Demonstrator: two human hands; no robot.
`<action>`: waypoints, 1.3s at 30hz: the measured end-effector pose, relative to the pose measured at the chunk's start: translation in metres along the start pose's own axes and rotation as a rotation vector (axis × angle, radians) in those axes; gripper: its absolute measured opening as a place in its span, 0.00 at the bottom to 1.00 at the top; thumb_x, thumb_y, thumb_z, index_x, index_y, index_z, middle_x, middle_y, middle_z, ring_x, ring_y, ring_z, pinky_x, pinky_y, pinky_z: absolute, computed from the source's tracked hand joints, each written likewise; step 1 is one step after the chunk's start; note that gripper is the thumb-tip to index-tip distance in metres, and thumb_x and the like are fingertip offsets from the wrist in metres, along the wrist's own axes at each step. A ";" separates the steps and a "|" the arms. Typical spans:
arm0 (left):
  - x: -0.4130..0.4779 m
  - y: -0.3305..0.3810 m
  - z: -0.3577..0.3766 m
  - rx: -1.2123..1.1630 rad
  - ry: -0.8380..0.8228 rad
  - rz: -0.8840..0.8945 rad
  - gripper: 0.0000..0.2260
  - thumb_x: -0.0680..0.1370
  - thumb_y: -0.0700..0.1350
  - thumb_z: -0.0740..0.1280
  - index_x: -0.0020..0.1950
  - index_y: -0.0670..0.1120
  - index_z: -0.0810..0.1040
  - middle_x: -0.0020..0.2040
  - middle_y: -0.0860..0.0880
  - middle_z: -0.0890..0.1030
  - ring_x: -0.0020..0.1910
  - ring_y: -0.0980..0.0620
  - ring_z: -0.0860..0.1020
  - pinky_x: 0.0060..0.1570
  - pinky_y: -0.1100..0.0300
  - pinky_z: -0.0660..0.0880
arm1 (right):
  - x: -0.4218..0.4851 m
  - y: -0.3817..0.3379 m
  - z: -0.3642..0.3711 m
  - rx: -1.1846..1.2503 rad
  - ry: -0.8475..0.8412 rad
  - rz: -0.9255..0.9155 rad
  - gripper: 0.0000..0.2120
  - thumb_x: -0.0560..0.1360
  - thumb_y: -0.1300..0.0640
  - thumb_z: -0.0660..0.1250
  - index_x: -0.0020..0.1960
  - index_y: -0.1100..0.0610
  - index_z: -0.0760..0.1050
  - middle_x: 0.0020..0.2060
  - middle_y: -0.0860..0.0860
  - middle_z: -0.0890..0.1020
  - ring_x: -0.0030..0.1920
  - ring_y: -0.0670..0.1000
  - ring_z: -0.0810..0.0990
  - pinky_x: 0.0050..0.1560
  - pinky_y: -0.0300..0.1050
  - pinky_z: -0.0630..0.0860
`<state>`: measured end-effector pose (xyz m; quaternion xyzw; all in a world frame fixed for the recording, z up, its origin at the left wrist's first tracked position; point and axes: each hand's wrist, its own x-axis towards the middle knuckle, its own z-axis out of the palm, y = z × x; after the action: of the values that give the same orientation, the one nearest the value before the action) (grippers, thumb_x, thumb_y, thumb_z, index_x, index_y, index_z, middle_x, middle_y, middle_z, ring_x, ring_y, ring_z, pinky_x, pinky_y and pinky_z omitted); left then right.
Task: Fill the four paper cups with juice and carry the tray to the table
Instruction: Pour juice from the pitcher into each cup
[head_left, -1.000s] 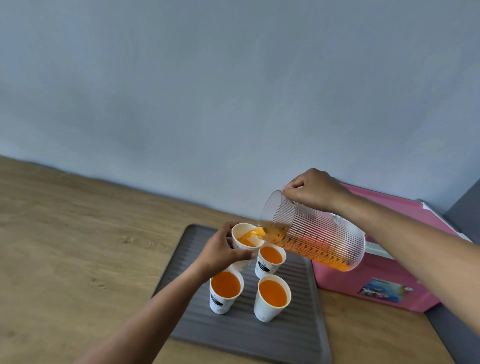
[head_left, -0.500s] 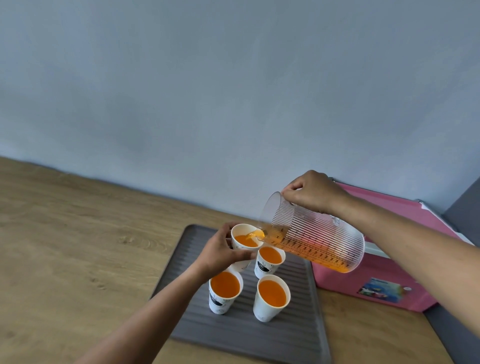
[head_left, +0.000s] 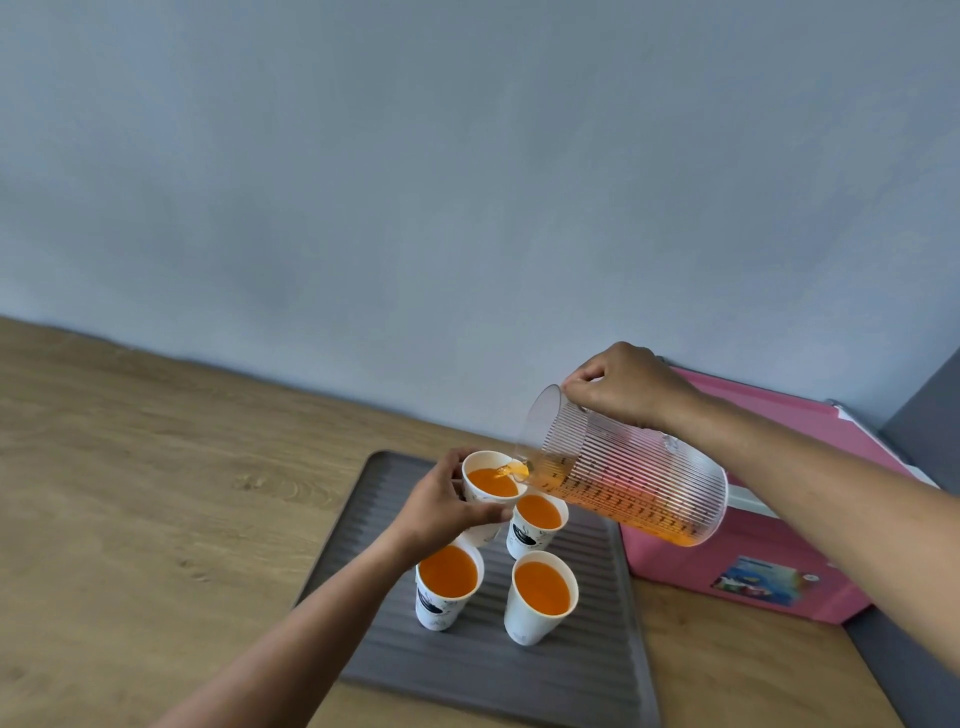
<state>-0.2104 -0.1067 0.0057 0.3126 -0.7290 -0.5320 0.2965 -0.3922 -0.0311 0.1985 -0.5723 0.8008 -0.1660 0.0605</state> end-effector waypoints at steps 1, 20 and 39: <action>0.000 0.000 0.001 0.004 0.002 0.002 0.34 0.65 0.55 0.79 0.67 0.55 0.67 0.58 0.55 0.78 0.54 0.56 0.78 0.50 0.62 0.78 | 0.000 0.000 0.000 -0.001 -0.001 0.002 0.19 0.72 0.52 0.65 0.51 0.66 0.82 0.52 0.64 0.83 0.56 0.65 0.81 0.56 0.60 0.80; 0.004 -0.003 0.004 0.009 0.014 0.013 0.34 0.66 0.54 0.79 0.67 0.55 0.67 0.59 0.55 0.78 0.56 0.55 0.78 0.50 0.63 0.76 | 0.000 0.005 0.002 -0.023 -0.017 -0.015 0.18 0.73 0.52 0.65 0.50 0.66 0.83 0.51 0.63 0.84 0.54 0.64 0.82 0.54 0.56 0.80; 0.021 -0.002 -0.012 -0.022 0.019 0.039 0.33 0.66 0.52 0.79 0.67 0.54 0.68 0.59 0.54 0.78 0.56 0.54 0.78 0.55 0.55 0.78 | -0.020 0.041 0.014 0.432 0.144 0.183 0.14 0.77 0.56 0.68 0.48 0.68 0.84 0.16 0.43 0.68 0.16 0.42 0.59 0.19 0.32 0.59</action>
<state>-0.2145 -0.1306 0.0088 0.3001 -0.7261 -0.5311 0.3174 -0.4183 -0.0029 0.1701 -0.4577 0.7976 -0.3675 0.1391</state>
